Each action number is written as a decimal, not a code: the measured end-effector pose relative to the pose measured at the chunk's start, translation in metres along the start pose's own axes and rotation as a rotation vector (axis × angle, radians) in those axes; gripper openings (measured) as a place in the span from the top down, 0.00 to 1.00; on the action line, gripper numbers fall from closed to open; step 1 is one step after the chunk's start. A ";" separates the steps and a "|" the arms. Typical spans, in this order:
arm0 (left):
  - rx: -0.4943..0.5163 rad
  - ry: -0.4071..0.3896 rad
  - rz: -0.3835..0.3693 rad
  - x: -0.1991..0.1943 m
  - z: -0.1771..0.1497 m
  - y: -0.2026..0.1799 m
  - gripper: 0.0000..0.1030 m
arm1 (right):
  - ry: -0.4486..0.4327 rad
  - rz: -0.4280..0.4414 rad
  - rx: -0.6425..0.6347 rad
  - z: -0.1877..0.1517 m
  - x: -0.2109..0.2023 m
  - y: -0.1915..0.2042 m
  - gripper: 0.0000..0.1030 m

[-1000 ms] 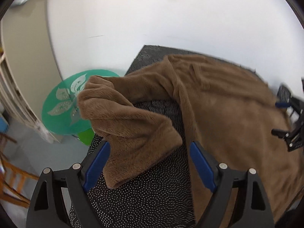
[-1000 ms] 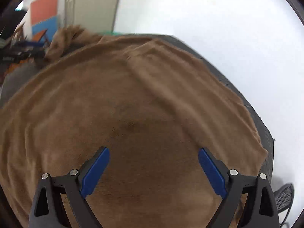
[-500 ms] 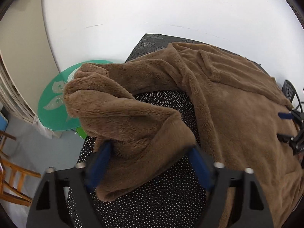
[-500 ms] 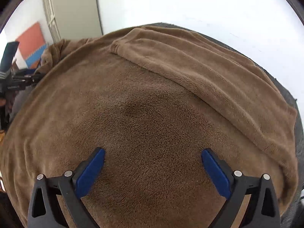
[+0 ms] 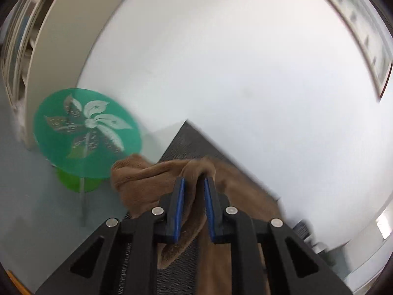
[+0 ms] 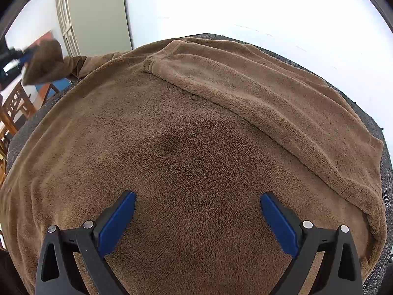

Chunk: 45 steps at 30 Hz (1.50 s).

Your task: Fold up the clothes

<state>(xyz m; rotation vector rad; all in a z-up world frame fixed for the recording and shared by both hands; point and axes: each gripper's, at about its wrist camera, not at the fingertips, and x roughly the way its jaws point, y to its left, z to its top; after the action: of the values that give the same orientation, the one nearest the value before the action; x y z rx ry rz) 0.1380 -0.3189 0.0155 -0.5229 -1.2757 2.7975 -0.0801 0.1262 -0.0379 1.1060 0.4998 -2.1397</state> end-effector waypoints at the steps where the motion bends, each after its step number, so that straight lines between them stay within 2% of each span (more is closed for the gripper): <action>1: -0.036 -0.023 -0.040 -0.007 0.005 0.003 0.82 | 0.000 0.000 0.000 0.000 -0.001 0.000 0.01; 3: -0.097 -0.068 -0.102 -0.019 0.012 0.008 0.82 | 0.000 -0.001 0.000 0.000 -0.001 0.000 0.01; 4: -0.095 -0.077 -0.090 -0.022 0.013 0.008 0.82 | 0.000 -0.001 0.000 -0.001 -0.001 0.000 0.01; 6: -0.080 -0.091 -0.048 -0.027 0.016 0.008 0.82 | 0.000 0.000 0.000 -0.001 -0.002 0.000 0.01; 8: -0.031 -0.088 0.040 -0.028 0.011 0.008 0.82 | -0.001 0.000 0.000 -0.001 -0.002 0.000 0.01; 9: -0.016 -0.075 0.072 -0.026 0.008 0.010 0.76 | -0.001 0.001 0.001 -0.001 -0.002 -0.001 0.01; 10: -0.031 -0.062 0.106 -0.023 0.004 0.017 0.67 | 0.000 0.002 0.001 -0.001 -0.002 -0.001 0.01; 11: -0.051 -0.050 0.142 -0.020 -0.001 0.026 0.36 | 0.000 0.002 0.001 -0.001 -0.002 -0.001 0.01; 12: -0.072 -0.037 0.177 -0.017 -0.005 0.034 0.15 | 0.000 0.002 0.000 -0.001 -0.002 -0.001 0.01; 15: -0.258 -0.025 0.182 -0.019 -0.022 0.077 0.15 | 0.000 0.003 0.000 -0.001 -0.002 -0.001 0.01; 18: -0.390 0.003 0.179 -0.018 -0.037 0.112 0.15 | 0.001 0.002 -0.001 0.000 -0.002 -0.002 0.01; 24: -0.479 0.093 0.177 -0.005 -0.053 0.147 0.14 | 0.002 0.000 0.001 0.001 -0.003 -0.001 0.01; 29: -0.575 0.151 0.119 0.019 -0.053 0.178 0.12 | 0.003 -0.002 0.001 0.001 -0.002 0.000 0.01; 32: -0.678 0.204 0.045 0.034 -0.051 0.199 0.11 | 0.003 -0.003 0.000 0.001 -0.001 0.000 0.01; 34: -0.783 0.257 -0.011 0.047 -0.052 0.212 0.08 | 0.003 -0.005 0.001 0.001 -0.001 0.000 0.01; 36: -0.865 0.292 -0.074 0.061 -0.053 0.222 0.01 | 0.003 -0.007 0.003 0.001 -0.001 0.000 0.01; 40: -0.933 0.385 -0.157 0.098 -0.053 0.226 0.01 | 0.003 -0.008 0.006 0.000 0.000 0.000 0.01; 45: -0.999 0.503 -0.184 0.147 -0.057 0.229 0.01 | 0.004 -0.009 0.009 0.000 0.001 0.000 0.01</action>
<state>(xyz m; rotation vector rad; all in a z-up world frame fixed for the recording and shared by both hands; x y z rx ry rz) 0.0432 -0.4060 -0.2310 -0.9573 -2.3021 1.5376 -0.0805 0.1256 -0.0392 1.1150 0.4992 -2.1500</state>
